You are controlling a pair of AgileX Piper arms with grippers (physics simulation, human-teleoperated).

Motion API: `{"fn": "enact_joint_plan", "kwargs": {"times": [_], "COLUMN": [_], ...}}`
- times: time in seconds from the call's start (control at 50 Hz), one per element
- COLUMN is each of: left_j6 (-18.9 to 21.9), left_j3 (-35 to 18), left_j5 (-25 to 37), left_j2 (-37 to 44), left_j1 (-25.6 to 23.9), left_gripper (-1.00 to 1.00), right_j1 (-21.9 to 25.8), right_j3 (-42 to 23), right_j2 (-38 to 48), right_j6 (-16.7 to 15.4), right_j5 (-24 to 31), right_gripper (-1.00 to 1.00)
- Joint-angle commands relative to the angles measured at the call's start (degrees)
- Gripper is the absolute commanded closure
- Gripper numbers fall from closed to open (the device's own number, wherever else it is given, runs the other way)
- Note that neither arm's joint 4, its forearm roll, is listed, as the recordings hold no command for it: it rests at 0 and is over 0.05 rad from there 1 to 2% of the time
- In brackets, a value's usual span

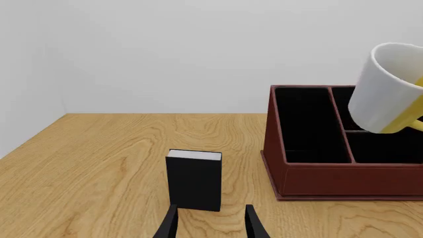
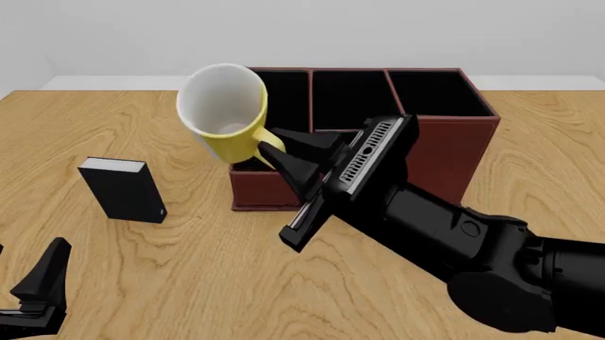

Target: Pick up the yellow and white mug and place it to the right of the caddy.

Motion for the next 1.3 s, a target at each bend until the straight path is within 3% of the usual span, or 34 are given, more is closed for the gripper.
{"fn": "enact_joint_plan", "kwargs": {"times": [0.02,1.3], "left_j6": [0.0,0.0], "left_j3": [0.0,0.0], "left_j5": [0.0,0.0], "left_j2": [0.0,0.0], "left_j1": [0.0,0.0], "left_gripper": [-1.00,-1.00], "right_j1": [-1.1,-8.0], "right_j3": [0.6,5.5], "right_j2": [-3.2,-15.7], "right_j6": [0.2,0.6], "right_j5": [1.3,7.1], "right_gripper": [1.00,1.00]}}
